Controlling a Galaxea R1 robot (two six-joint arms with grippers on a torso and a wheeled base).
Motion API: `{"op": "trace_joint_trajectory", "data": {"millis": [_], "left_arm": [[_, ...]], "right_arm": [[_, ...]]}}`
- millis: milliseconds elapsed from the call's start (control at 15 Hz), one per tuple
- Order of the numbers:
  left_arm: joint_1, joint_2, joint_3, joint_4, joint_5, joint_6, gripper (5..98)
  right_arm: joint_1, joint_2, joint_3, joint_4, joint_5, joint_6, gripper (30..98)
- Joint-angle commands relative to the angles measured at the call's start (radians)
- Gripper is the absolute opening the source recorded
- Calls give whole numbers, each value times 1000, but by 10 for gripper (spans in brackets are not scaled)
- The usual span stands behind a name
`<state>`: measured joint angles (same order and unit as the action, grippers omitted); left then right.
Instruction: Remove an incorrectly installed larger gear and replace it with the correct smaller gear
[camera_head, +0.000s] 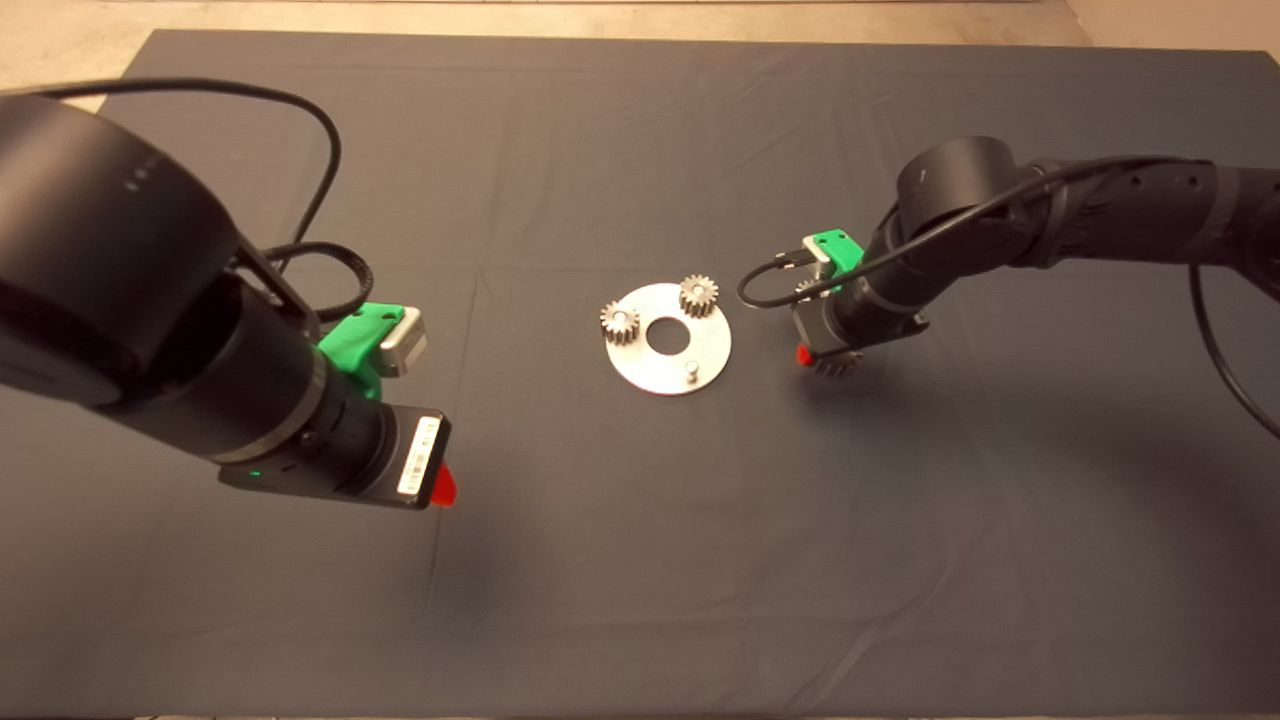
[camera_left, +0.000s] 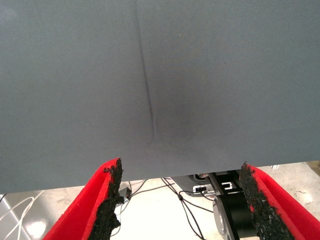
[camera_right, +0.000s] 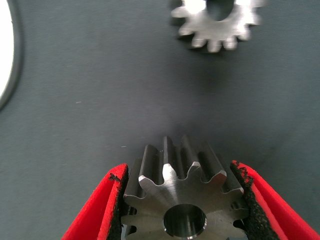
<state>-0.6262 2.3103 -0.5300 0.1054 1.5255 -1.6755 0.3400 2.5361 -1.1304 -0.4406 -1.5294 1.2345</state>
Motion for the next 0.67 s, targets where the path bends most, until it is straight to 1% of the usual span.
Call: {"op": "trace_joint_trajectory", "data": {"millis": [0,200,400,600], "left_arm": [[-7,2,5,7,116,-6,592],[-7,7,1,8,116,-6,592],[-7,7,3,7,116,-6,592],[-7,7,1,8,114,-6,592]], "right_arm": [[10,-132,96,22,-129,-4,489],[10,-170,123,22,-129,-4,491],[10,-225,141,22,-129,-6,493],[10,-233,149,22,-129,-7,500]]}}
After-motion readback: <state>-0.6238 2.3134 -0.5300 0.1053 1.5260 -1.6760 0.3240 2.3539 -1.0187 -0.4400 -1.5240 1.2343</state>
